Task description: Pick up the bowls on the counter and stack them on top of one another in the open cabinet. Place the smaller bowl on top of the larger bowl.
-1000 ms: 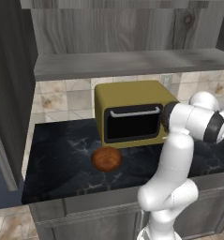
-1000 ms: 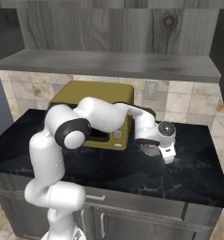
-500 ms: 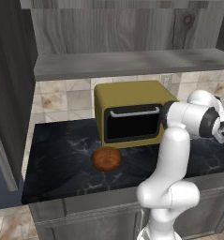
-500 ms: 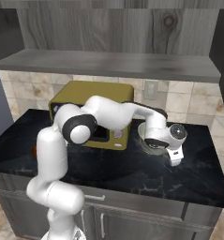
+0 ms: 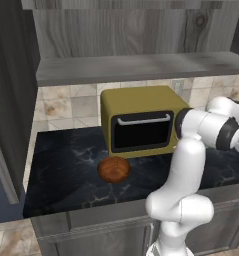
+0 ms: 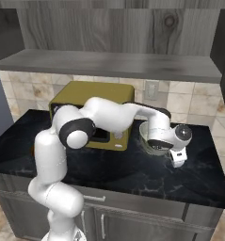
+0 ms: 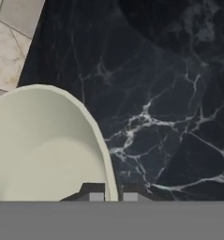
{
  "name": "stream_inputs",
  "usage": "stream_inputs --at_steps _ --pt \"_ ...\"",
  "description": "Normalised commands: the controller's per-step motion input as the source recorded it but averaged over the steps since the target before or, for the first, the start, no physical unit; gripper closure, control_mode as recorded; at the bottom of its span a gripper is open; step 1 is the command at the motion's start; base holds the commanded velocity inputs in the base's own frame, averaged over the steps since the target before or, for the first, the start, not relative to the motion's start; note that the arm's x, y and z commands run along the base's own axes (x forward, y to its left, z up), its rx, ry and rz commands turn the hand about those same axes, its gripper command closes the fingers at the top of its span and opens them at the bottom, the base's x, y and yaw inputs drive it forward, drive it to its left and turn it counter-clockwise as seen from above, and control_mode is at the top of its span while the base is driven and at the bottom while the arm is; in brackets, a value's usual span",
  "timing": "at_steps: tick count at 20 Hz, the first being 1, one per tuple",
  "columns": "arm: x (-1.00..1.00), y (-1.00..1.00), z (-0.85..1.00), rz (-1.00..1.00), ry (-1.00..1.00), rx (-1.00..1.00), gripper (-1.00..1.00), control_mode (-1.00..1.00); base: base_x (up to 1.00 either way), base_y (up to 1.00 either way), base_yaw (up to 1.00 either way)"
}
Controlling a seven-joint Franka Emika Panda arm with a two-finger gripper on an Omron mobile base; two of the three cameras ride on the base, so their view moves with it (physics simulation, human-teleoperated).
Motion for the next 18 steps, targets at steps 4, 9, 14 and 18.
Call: stream_inputs --at_steps 4,9,14,18 --pt "-0.19 0.29 0.26 -0.02 -0.02 -0.01 1.00 -1.00 0.00 0.00 0.00" --pt "-0.25 0.30 0.14 -0.03 -0.03 -0.01 1.00 -1.00 0.00 0.00 0.00" --pt "-0.33 0.05 0.30 -0.06 0.03 0.05 1.00 -1.00 0.00 0.00 0.00" --pt "-0.31 0.00 0.28 -0.06 0.04 0.10 1.00 -1.00 0.00 0.00 0.00"
